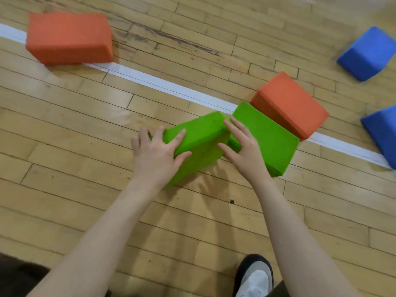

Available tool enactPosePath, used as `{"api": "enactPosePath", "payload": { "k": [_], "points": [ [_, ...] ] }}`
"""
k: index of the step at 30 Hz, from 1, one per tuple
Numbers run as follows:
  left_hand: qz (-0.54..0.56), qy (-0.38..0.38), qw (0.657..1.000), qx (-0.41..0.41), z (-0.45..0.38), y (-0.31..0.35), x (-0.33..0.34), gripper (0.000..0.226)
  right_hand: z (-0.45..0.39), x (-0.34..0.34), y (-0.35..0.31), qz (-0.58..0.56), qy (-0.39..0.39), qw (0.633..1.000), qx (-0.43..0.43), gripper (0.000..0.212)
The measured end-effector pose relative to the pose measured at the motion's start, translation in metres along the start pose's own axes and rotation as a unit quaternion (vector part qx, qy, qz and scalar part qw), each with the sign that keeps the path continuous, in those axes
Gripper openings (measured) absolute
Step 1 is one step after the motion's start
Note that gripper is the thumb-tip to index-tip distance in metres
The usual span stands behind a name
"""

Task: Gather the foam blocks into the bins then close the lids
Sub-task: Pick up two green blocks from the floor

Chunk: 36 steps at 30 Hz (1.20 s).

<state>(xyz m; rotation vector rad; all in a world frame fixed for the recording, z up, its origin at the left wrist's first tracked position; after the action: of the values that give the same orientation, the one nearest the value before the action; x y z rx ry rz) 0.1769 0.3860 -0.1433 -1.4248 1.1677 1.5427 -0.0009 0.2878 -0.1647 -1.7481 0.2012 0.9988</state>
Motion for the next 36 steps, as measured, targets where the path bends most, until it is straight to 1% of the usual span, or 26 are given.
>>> {"api": "enactPosePath", "payload": {
  "k": [1,2,4,5,7,10,13,15,18,23,26,28,29,31,32,34,36],
  "points": [
    [0.008,0.008,0.999,-0.041,0.003,-0.005,0.002,0.047,-0.001,0.0,0.018,-0.002,-0.001,0.999,0.033,0.058],
    [0.015,0.012,0.997,-0.077,0.006,-0.009,0.005,0.046,-0.002,0.002,0.036,0.02,-0.012,0.997,0.067,0.058],
    [0.026,0.005,0.992,-0.124,0.013,-0.009,0.014,0.046,0.002,0.007,0.072,0.121,-0.057,0.983,0.126,0.062],
    [0.023,-0.004,0.991,-0.133,0.015,-0.006,0.019,0.046,0.005,0.01,0.086,0.173,-0.082,0.97,0.147,0.065],
    [-0.003,-0.019,0.991,-0.131,0.015,0.004,0.024,0.048,0.007,0.014,0.106,0.238,-0.119,0.949,0.168,0.07],
    [-0.032,-0.058,0.99,-0.126,0.007,0.012,0.024,0.053,0.006,0.019,0.122,0.294,-0.139,0.929,0.176,0.071],
    [-0.034,-0.104,0.989,-0.104,0.001,0.022,0.033,0.059,0.002,0.018,0.125,0.322,-0.113,0.925,0.166,0.065],
    [-0.02,-0.123,0.986,-0.11,-0.002,0.022,0.035,0.06,0.002,0.015,0.122,0.338,-0.093,0.924,0.155,0.06],
    [0.041,-0.142,0.978,-0.146,0.001,0.015,0.035,0.059,0.002,0.007,0.113,0.333,-0.067,0.929,0.147,0.052],
    [0.035,-0.091,0.982,-0.162,0.009,0.012,0.019,0.058,0.009,-0.007,0.07,0.268,-0.03,0.954,0.13,0.043],
    [0.057,-0.093,0.979,-0.172,0.012,0.004,0.015,0.058,0.017,0.001,0.038,0.192,-0.038,0.974,0.111,0.04],
    [0.047,-0.097,0.98,-0.169,0.016,0.0,0.015,0.058,0.022,0.009,0.023,0.114,-0.03,0.988,0.104,0.038],
    [0.045,-0.102,0.98,-0.167,0.02,-0.001,0.017,0.058,0.024,0.012,0.02,0.1,-0.028,0.989,0.103,0.038],
    [0.041,-0.117,0.979,-0.16,0.026,-0.002,0.023,0.059,0.025,0.015,0.014,0.135,-0.048,0.987,0.075,0.044],
    [0.036,-0.122,0.98,-0.154,0.029,-0.001,0.026,0.06,0.026,0.017,0.011,0.156,-0.073,0.984,0.05,0.049],
    [0.034,-0.133,0.98,-0.146,0.03,0.0,0.033,0.063,0.026,0.02,0.009,0.181,-0.134,0.974,0.005,0.066],
    [0.055,-0.152,0.975,-0.152,0.029,0.0,0.04,0.066,0.029,0.024,0.011,0.209,-0.182,0.961,-0.008,0.08]
  ]
}}
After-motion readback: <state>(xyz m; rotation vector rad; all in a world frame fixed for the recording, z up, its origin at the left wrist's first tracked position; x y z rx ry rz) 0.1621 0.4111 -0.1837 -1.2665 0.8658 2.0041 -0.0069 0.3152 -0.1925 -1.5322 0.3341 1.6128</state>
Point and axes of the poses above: each hand's wrist, its own z-axis away from the middle knuckle, its own x-axis out of the palm, y = z × x, the point moved 10 cm from there along -z, towards the middle knuckle, and after that the axes turned 4 degrees about -x, right-handed, at the moved point
